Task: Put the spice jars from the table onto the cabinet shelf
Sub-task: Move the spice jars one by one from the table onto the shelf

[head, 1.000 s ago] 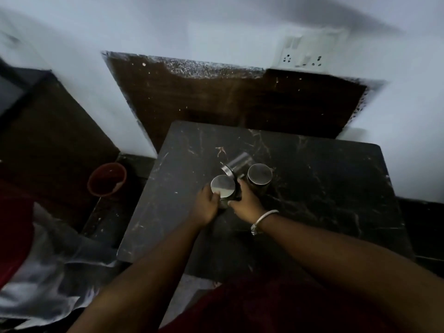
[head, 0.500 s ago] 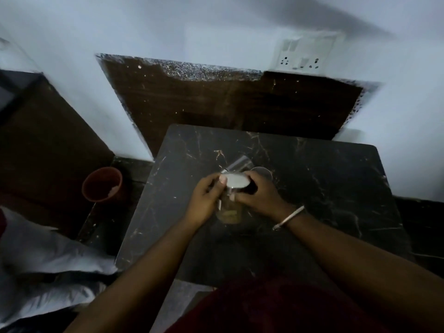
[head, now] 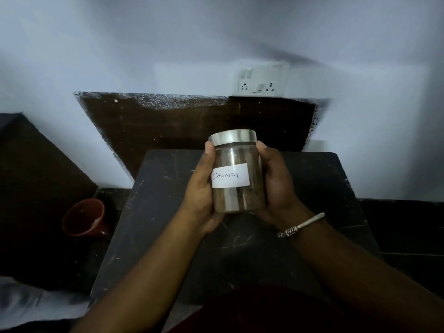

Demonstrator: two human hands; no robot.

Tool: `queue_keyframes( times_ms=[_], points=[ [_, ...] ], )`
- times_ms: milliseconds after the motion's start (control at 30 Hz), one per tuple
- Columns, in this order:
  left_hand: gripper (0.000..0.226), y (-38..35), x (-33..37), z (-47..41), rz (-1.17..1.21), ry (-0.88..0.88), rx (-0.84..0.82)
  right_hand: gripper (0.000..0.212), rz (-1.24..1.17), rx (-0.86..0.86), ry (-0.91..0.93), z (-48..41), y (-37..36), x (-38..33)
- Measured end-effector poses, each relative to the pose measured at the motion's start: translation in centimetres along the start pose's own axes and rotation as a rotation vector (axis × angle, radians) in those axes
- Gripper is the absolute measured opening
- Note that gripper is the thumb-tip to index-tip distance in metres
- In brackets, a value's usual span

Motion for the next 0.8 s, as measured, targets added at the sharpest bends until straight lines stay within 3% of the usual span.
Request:
queue_keyframes(
  times_ms=[167,367,800],
  points=[
    [0.09,-2.9,-0.3,0.5,-0.02,-0.01,-0.022,0.071,-0.059,-0.011,0.051,1.7,0.0,-1.8],
    [0.093,-5.0,-0.5,0.9,-0.108,-0.035,0.045,0.059,-0.125,-0.135,0.07,2.8,0.1,-2.9],
    [0.09,-6.7,-0.7,0.7,-0.136,-0.022,0.036,0.054,-0.141,-0.162,0.102,3.9,0.4,-4.3]
  ],
)
Point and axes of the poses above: each hand's wrist, its own z-axis away from the middle knuckle, its own y-axis out of the back of the hand, x = y × z, the point moved 8 cm from there along -z, towards the middle knuckle, and after that the axes turned 9 degrees about -x, right-handed, at the moved point
